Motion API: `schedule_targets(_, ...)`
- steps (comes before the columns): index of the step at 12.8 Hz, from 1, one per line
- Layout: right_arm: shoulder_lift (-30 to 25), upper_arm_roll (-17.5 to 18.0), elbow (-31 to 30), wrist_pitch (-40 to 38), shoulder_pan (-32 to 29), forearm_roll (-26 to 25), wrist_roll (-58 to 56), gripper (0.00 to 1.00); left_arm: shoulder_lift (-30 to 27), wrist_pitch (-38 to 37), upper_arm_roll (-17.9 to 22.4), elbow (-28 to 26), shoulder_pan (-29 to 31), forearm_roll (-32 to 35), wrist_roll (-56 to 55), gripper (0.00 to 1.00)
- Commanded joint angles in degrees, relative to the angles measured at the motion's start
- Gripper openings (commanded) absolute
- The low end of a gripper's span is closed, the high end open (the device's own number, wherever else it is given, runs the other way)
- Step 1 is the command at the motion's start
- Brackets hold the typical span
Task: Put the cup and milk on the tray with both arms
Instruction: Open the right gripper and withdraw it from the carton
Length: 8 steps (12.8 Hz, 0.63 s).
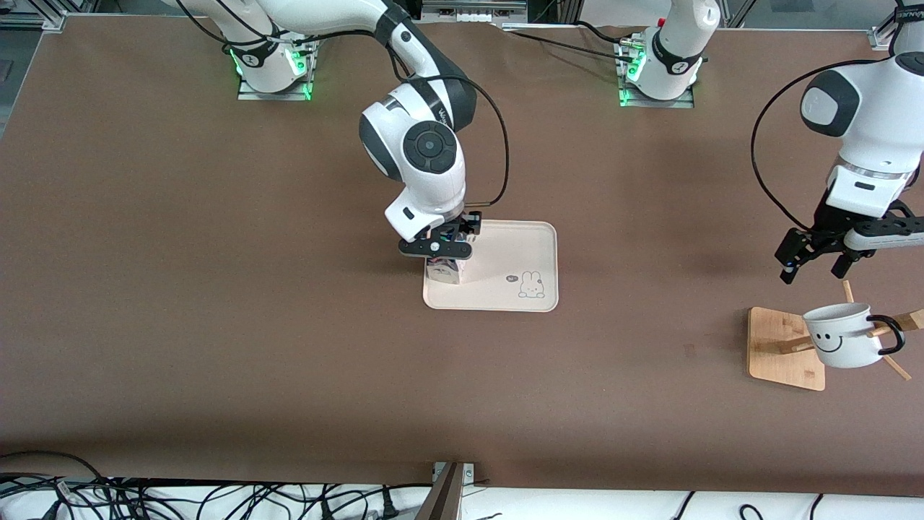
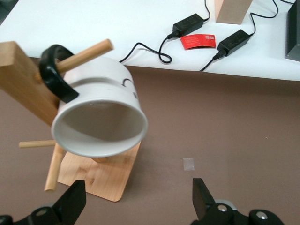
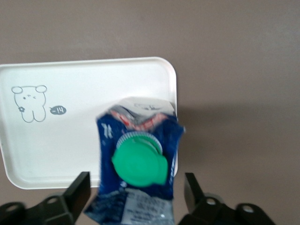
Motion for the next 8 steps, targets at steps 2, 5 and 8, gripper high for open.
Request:
schedule_targets(2,-2.5,-0.7,2.6,-2.7,-0.3,0.6,0.0,1.0,0.1,1.4,-0.5,-0.4,-0.2,0.9,-0.6,1.0)
schedule_targets(5,-6.5,-0.6,5.1,-7.9,-4.2,0.6,-1.3,1.0,2.7,8.9,-0.5,-0.4,-0.2,0.8,-0.6,1.0)
schedule_targets(8,-12.1,-0.6,5.0,-12.2,-10.6,1.3,-10.7,1.0,3.3,9.3,-0.5,-0.4,-0.2,0.5,-0.9,1.0)
